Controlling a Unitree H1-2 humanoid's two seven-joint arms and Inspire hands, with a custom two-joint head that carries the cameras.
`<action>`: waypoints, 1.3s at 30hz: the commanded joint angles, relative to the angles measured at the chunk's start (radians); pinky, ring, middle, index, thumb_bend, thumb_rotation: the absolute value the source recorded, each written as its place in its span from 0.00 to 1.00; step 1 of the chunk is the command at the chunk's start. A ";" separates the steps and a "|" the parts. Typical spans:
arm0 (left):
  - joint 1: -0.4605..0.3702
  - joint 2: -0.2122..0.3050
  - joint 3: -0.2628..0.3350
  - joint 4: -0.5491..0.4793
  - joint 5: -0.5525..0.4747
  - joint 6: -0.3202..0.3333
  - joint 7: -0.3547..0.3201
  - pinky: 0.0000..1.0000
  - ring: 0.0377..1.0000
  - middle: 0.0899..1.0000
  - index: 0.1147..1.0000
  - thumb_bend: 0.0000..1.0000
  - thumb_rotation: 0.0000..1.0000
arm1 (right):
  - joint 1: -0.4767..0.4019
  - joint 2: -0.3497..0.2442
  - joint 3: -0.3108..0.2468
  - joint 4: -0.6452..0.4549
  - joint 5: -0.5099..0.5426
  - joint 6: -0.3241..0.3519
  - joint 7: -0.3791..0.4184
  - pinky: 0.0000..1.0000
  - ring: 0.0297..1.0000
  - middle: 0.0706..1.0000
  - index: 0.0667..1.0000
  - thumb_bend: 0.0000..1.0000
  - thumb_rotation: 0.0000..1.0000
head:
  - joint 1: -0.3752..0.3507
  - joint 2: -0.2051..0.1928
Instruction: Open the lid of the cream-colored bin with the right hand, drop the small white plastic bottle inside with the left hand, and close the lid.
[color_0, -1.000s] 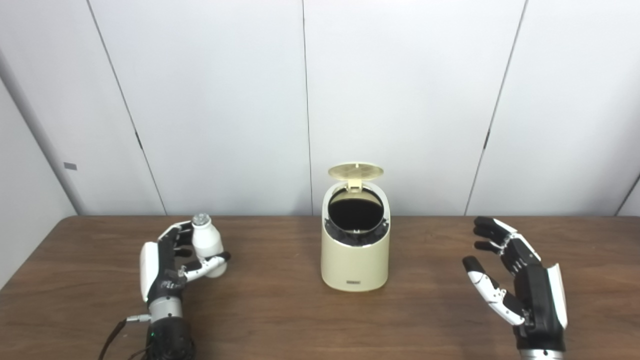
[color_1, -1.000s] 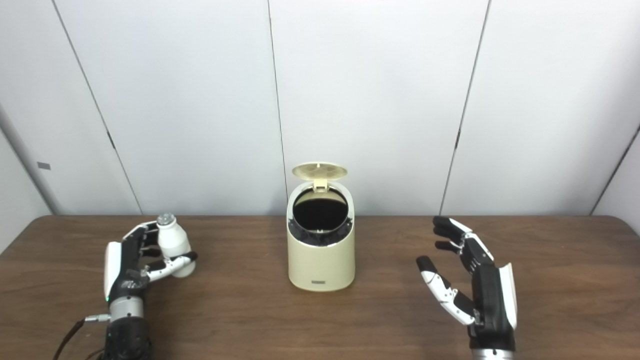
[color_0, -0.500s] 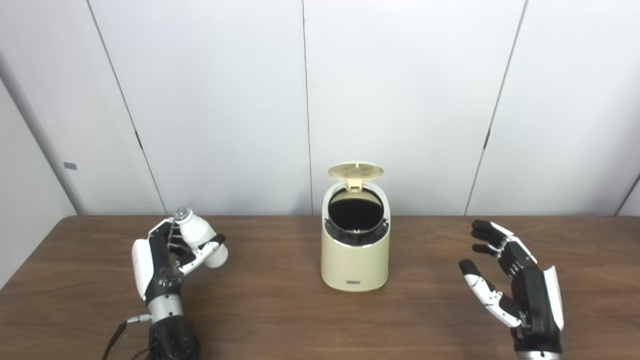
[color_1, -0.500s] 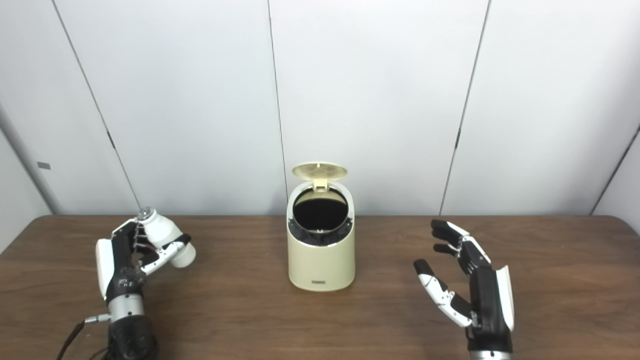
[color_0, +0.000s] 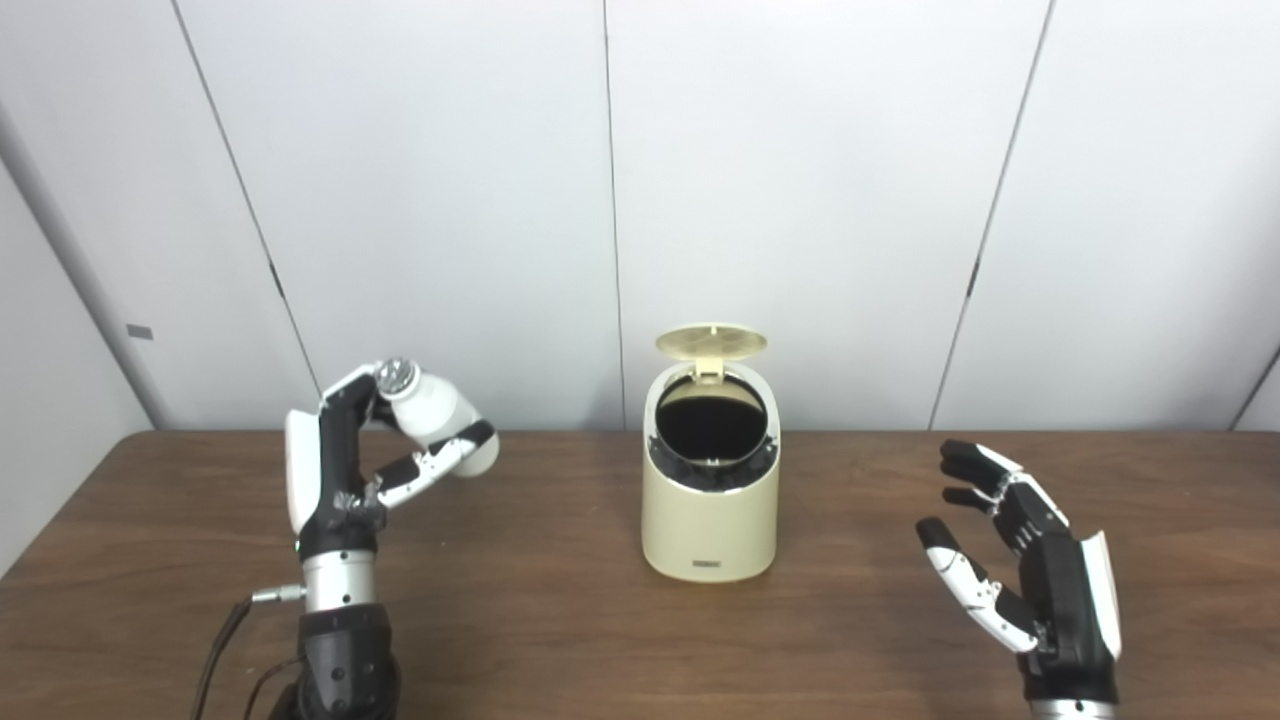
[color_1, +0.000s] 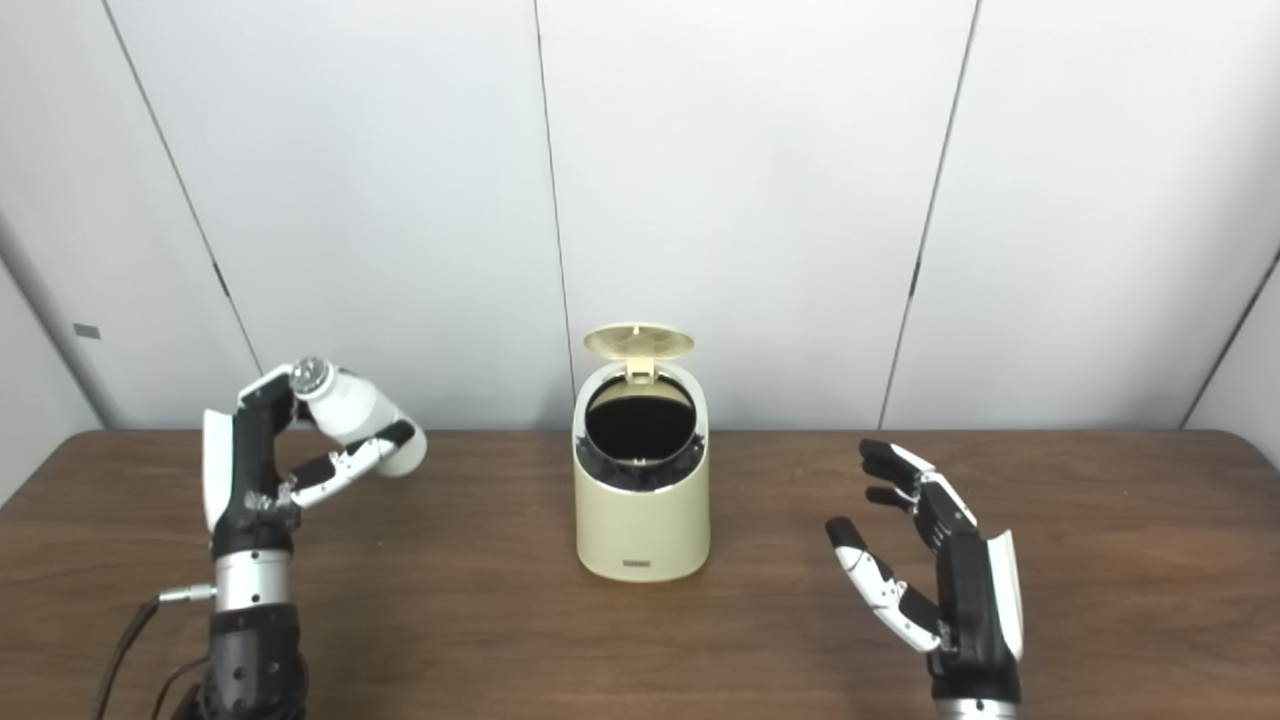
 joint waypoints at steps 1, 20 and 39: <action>-0.026 -0.004 -0.007 -0.087 0.006 -0.027 -0.023 0.43 0.47 0.44 0.38 0.50 0.00 | -0.037 0.002 -0.002 -0.023 0.003 -0.040 -0.008 0.67 0.75 0.76 0.72 0.26 0.38 | 0.001 0.001; -0.076 -0.032 -0.060 -0.284 0.043 -0.197 -0.155 0.48 0.50 0.42 0.38 0.50 0.00 | -0.052 0.014 -0.003 -0.012 -0.009 -0.051 -0.027 0.66 0.74 0.75 0.72 0.26 0.41 | -0.009 -0.017; -0.230 0.146 -0.497 -0.076 0.351 -0.206 0.296 0.47 0.50 0.43 0.38 0.50 0.00 | -0.047 0.030 -0.001 -0.033 -0.010 -0.033 -0.027 0.69 0.77 0.76 0.73 0.25 0.36 | -0.043 -0.020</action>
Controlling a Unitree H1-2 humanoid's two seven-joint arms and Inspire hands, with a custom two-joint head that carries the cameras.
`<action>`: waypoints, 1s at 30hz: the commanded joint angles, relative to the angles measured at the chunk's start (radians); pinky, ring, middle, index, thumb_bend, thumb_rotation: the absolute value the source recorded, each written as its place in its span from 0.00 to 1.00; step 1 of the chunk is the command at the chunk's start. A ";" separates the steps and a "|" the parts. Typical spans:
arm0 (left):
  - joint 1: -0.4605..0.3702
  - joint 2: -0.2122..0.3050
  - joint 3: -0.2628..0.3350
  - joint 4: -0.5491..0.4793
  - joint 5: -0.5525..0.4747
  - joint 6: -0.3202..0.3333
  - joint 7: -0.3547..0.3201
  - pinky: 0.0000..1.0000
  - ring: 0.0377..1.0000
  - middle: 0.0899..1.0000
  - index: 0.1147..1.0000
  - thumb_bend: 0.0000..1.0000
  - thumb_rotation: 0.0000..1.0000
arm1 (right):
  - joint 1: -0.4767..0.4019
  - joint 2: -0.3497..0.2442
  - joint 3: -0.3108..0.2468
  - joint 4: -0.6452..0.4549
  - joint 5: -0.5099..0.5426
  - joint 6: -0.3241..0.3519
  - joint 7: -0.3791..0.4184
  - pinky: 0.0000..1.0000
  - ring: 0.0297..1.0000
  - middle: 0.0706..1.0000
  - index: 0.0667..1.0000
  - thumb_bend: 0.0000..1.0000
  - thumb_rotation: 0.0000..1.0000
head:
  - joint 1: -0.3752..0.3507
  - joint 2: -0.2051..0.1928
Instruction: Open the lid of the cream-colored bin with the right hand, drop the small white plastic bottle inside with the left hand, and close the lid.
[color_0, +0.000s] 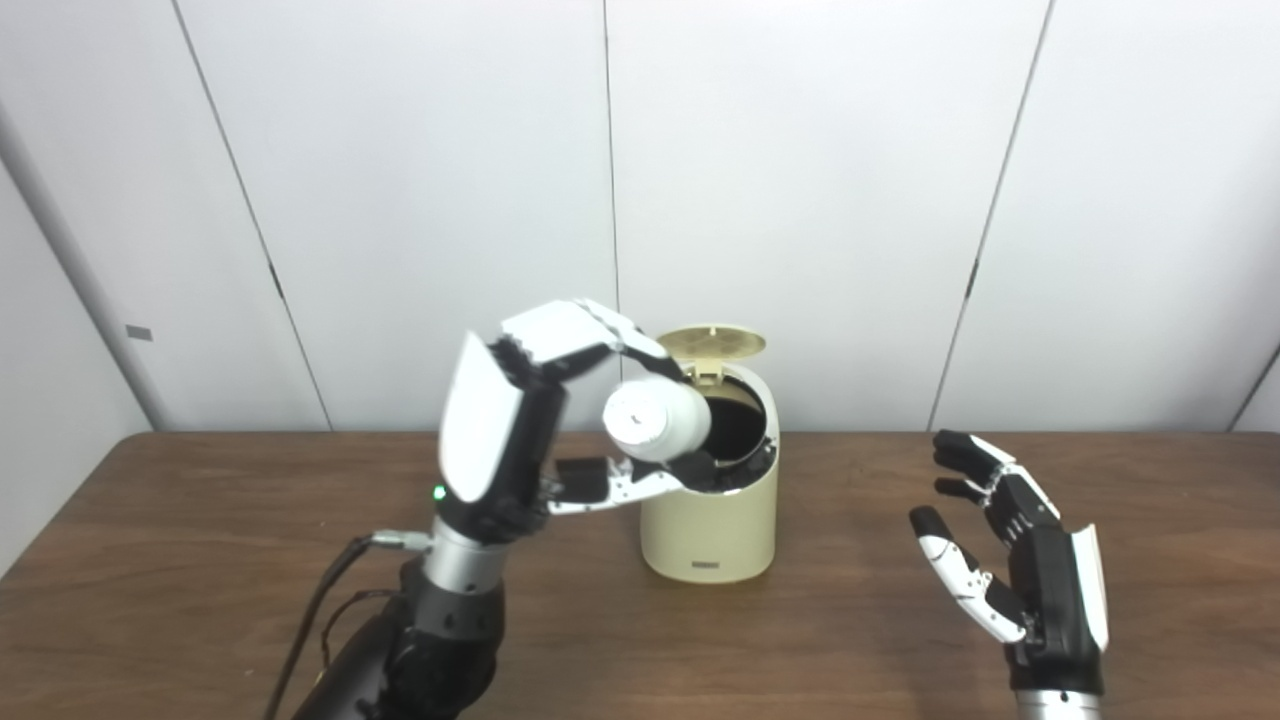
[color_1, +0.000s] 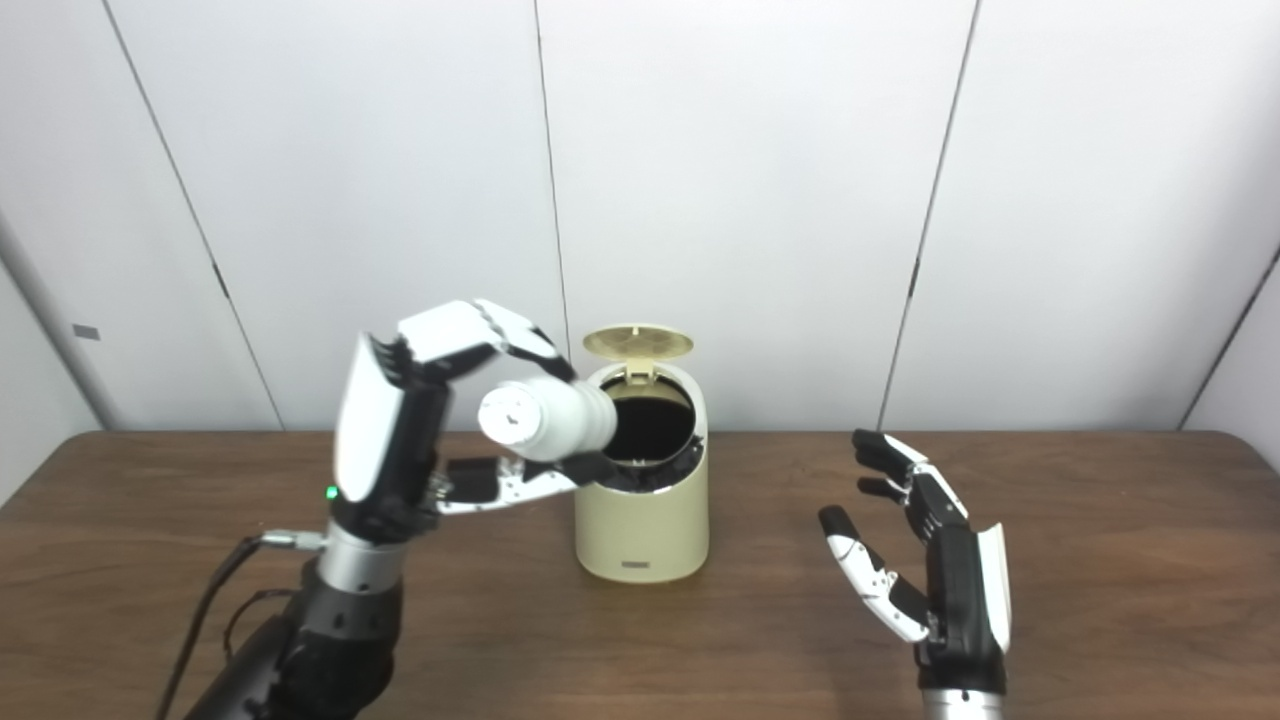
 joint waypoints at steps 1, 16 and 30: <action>-0.072 0.016 -0.025 0.024 0.033 -0.015 0.078 0.47 0.50 0.43 0.38 0.50 0.00 | -0.029 0.005 -0.002 -0.038 0.003 -0.025 -0.006 0.69 0.77 0.76 0.73 0.25 0.36 | -0.001 -0.002; -0.209 0.016 -0.176 0.281 0.138 -0.015 0.303 0.47 0.50 0.41 0.39 0.50 0.00 | -0.025 0.014 0.000 -0.043 -0.017 -0.009 -0.009 0.68 0.76 0.76 0.73 0.26 0.42 | -0.019 -0.007; -0.271 0.033 -0.234 0.396 0.119 -0.015 0.363 0.48 0.51 0.41 0.39 0.50 0.00 | -0.025 0.024 0.002 -0.039 -0.016 -0.028 -0.013 0.67 0.75 0.74 0.72 0.25 0.38 | -0.036 -0.003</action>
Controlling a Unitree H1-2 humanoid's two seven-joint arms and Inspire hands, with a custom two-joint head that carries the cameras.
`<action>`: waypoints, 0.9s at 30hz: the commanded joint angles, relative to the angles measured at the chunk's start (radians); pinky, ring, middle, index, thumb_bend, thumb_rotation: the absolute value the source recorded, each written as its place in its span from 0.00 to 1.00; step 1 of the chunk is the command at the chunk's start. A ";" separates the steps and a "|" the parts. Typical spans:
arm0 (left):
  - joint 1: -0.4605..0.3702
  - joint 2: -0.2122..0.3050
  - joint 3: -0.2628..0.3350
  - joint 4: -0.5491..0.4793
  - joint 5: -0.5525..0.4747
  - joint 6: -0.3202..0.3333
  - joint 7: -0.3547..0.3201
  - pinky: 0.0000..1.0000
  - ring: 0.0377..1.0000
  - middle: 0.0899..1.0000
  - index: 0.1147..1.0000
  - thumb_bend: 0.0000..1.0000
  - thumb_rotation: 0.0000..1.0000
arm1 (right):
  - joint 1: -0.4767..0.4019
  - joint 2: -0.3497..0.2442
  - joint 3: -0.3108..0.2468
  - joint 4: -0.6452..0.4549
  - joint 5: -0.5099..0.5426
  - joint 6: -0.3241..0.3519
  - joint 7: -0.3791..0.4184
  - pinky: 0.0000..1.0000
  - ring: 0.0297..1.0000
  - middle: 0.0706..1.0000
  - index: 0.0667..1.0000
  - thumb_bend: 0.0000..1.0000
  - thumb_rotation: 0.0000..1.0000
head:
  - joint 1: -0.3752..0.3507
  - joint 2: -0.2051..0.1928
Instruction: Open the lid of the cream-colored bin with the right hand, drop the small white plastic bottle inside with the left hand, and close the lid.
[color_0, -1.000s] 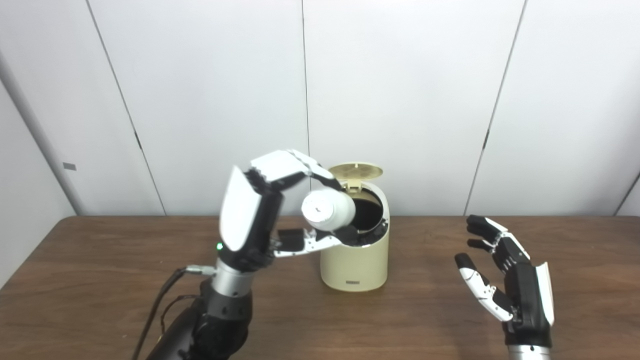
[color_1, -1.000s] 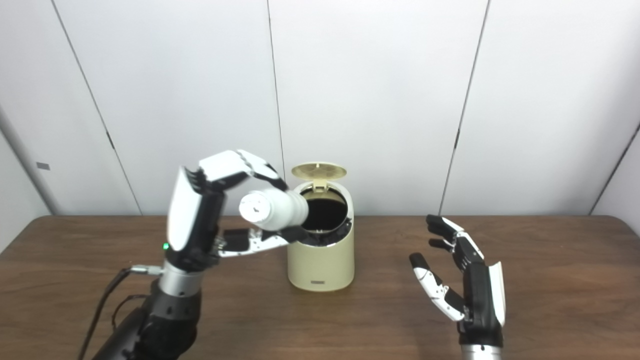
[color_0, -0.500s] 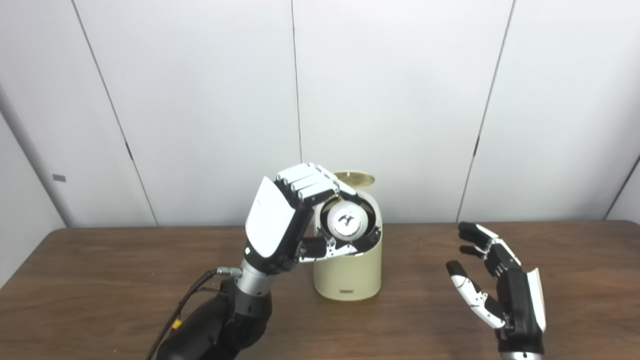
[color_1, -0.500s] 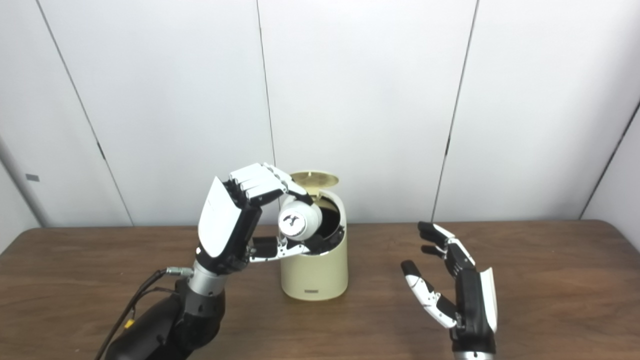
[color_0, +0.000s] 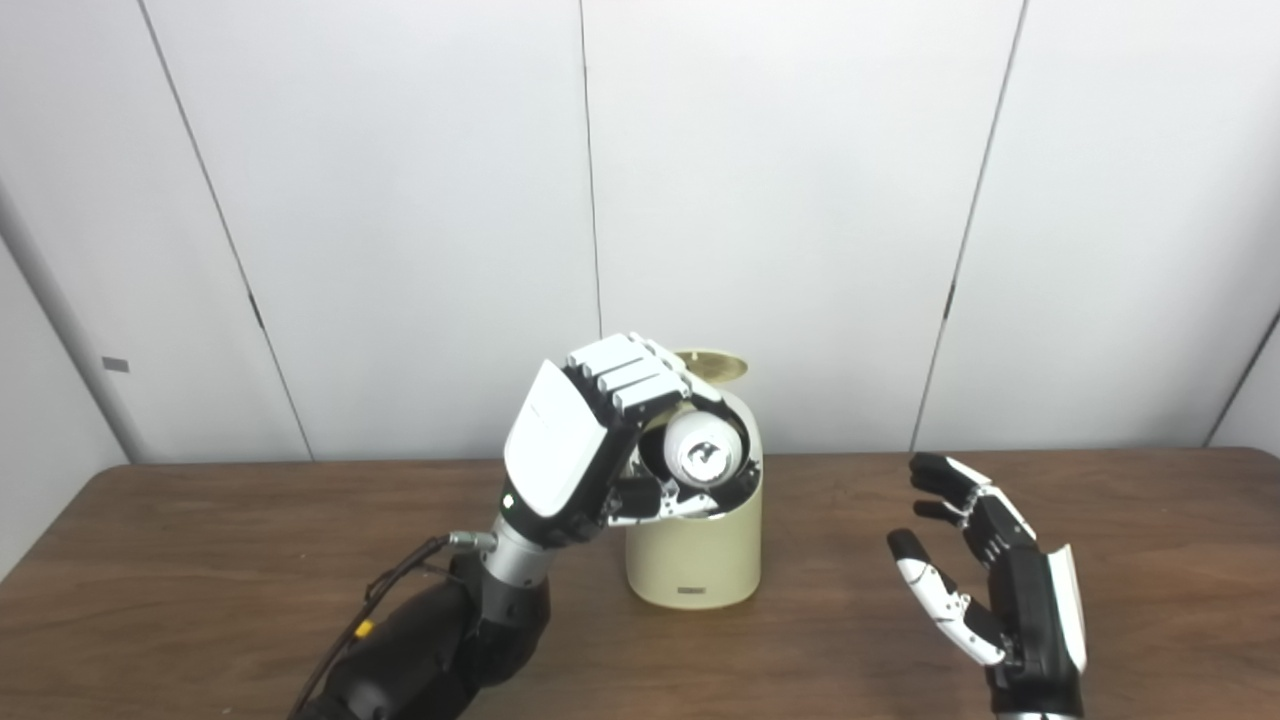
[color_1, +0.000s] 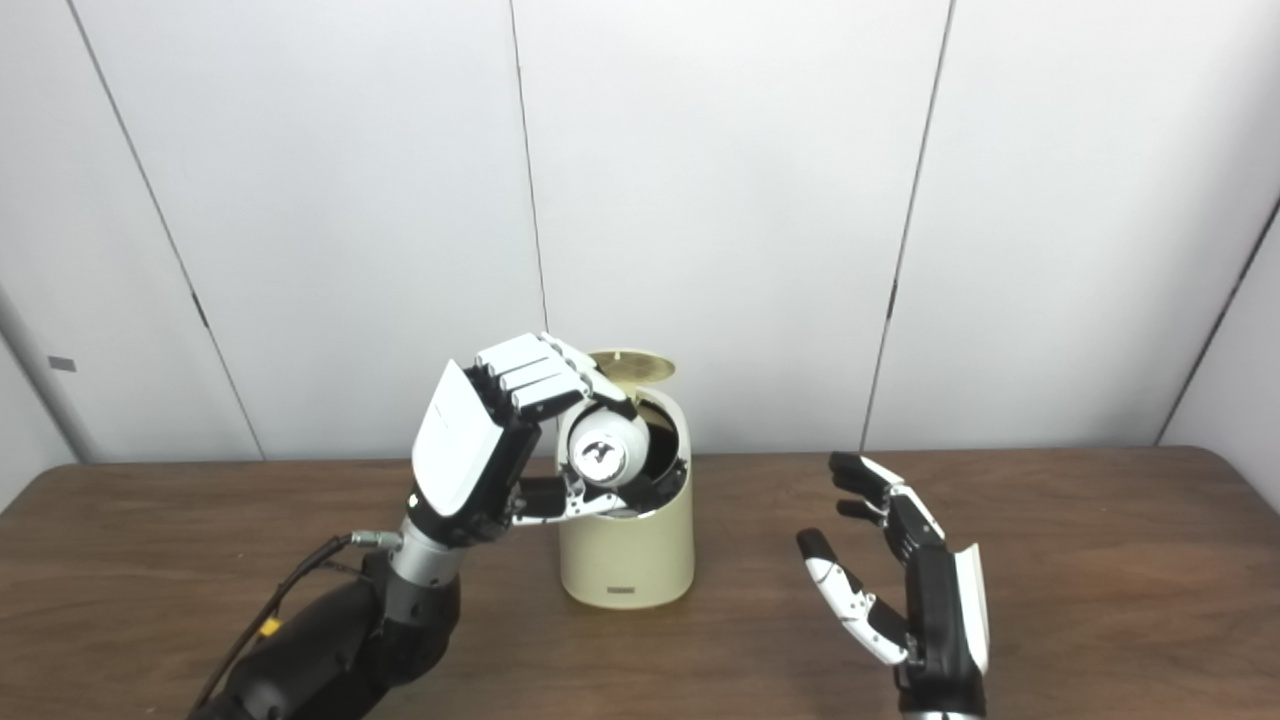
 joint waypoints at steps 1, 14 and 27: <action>-0.059 0.017 0.004 0.001 -0.032 -0.002 0.013 0.46 0.51 0.41 0.39 0.50 0.00 | -0.027 0.005 0.001 -0.036 0.002 -0.031 -0.010 0.67 0.75 0.74 0.72 0.26 0.38 | 0.000 0.001; -0.090 -0.017 0.012 0.128 -0.143 -0.002 -0.001 0.42 0.50 0.42 0.38 0.50 0.00 | -0.020 0.009 0.000 -0.051 -0.002 -0.021 -0.006 0.66 0.75 0.74 0.71 0.25 0.38 | -0.001 0.008; -0.110 -0.033 -0.002 0.252 -0.176 -0.002 0.006 0.40 0.49 0.44 0.37 0.50 0.00 | -0.019 0.015 0.000 -0.065 -0.014 -0.007 -0.009 0.67 0.75 0.74 0.71 0.26 0.43 | -0.013 0.010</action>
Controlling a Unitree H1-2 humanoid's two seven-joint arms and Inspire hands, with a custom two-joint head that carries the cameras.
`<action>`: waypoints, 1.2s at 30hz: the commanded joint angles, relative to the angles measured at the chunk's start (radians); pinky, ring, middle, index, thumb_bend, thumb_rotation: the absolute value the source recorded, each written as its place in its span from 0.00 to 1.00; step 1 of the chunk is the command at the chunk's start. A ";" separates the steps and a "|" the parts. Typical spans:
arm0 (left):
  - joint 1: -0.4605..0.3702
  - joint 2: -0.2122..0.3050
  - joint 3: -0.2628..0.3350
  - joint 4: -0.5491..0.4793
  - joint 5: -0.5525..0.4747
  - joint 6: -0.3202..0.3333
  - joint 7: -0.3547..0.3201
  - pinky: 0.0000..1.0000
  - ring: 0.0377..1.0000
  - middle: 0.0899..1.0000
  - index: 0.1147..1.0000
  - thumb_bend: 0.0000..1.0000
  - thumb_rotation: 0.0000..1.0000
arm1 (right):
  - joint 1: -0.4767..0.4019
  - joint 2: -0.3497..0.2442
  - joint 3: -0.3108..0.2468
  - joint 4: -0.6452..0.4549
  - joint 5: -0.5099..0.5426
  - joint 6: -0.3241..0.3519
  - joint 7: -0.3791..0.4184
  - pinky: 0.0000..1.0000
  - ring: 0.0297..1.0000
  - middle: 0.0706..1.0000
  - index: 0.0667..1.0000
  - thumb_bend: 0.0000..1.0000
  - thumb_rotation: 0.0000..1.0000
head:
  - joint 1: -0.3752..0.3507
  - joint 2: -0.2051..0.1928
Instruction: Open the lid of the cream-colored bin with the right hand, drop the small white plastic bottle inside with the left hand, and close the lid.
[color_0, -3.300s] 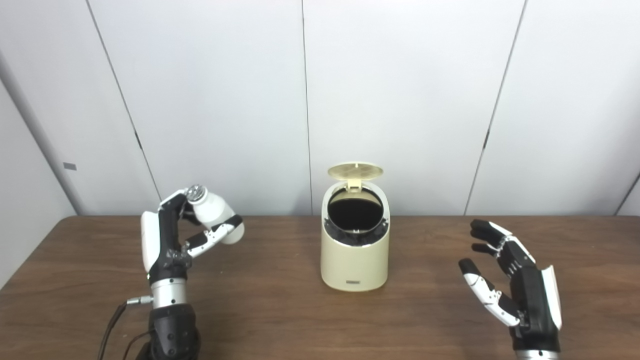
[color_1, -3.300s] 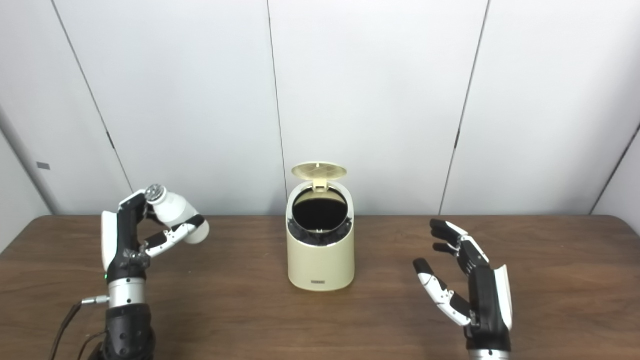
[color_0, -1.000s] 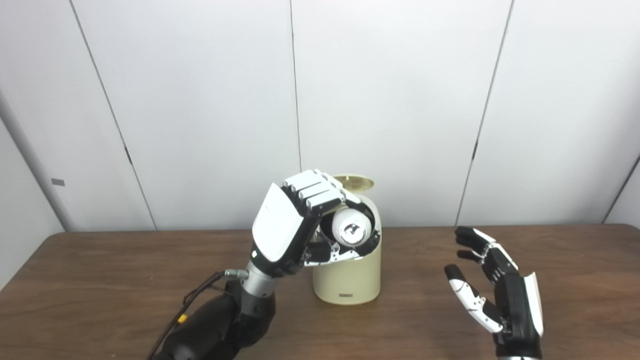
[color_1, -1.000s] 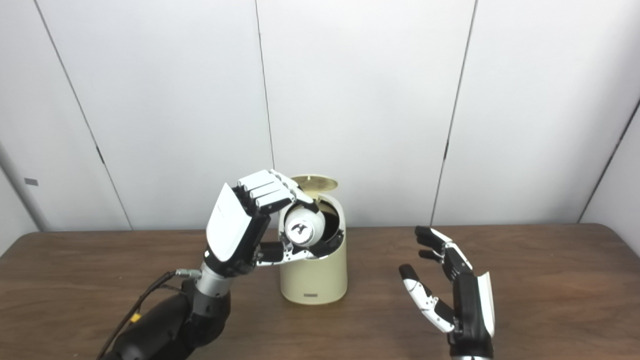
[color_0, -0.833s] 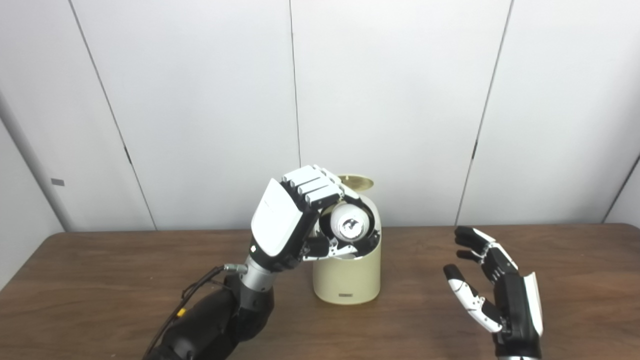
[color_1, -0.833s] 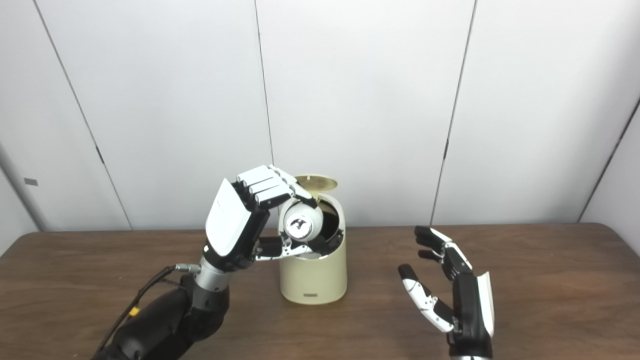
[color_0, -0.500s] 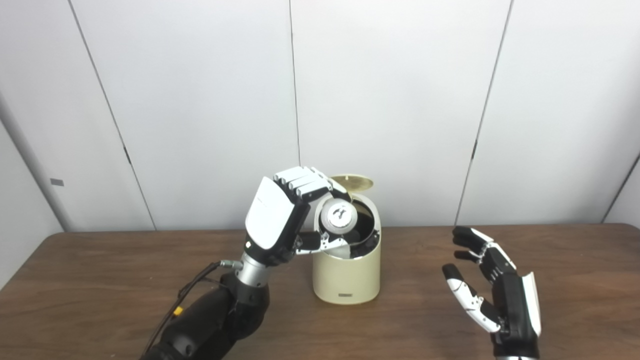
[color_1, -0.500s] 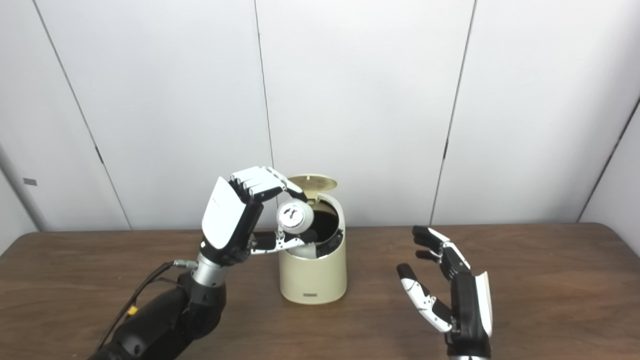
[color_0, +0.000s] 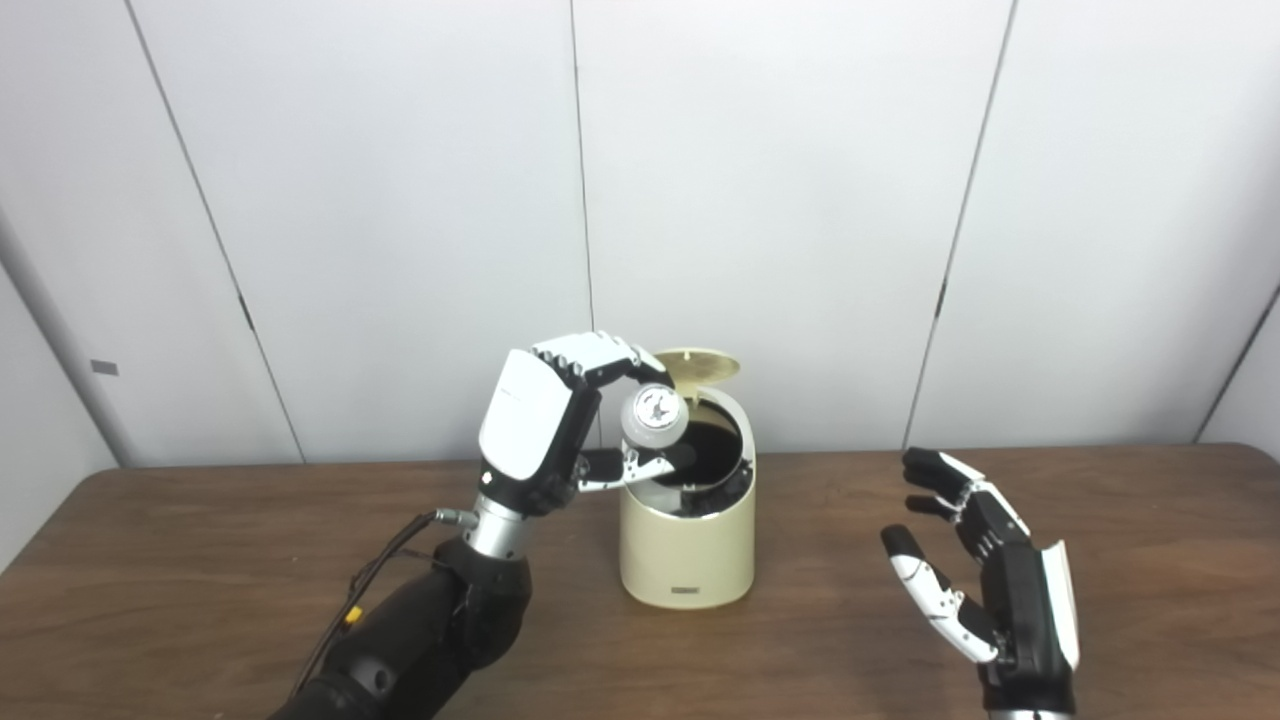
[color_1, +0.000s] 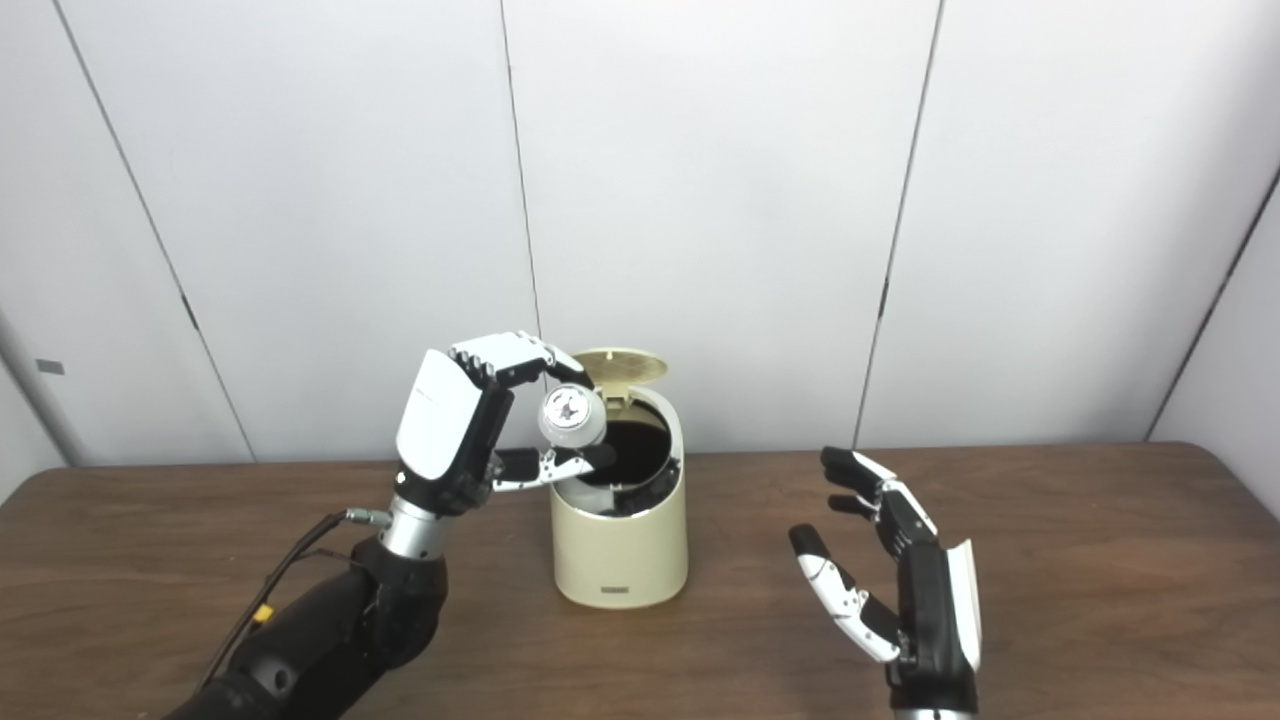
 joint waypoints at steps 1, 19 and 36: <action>-0.062 -0.001 0.010 0.009 -0.015 -0.002 0.017 0.39 0.49 0.44 0.37 0.50 0.00 | -0.025 0.007 0.000 -0.045 -0.005 -0.004 -0.008 0.67 0.75 0.74 0.71 0.26 0.43 | -0.001 -0.001; -0.053 0.011 -0.013 0.020 -0.110 -0.002 -0.065 0.49 0.56 0.53 0.42 0.52 0.06 | -0.023 0.007 0.001 -0.053 -0.005 -0.002 -0.006 0.67 0.75 0.74 0.71 0.26 0.43 | -0.002 0.003; -0.043 0.009 0.013 0.022 -0.133 -0.002 -0.127 0.51 0.59 0.57 0.54 0.95 0.16 | -0.024 0.007 0.002 -0.054 -0.006 0.004 -0.004 0.67 0.75 0.74 0.72 0.26 0.44 | -0.002 0.002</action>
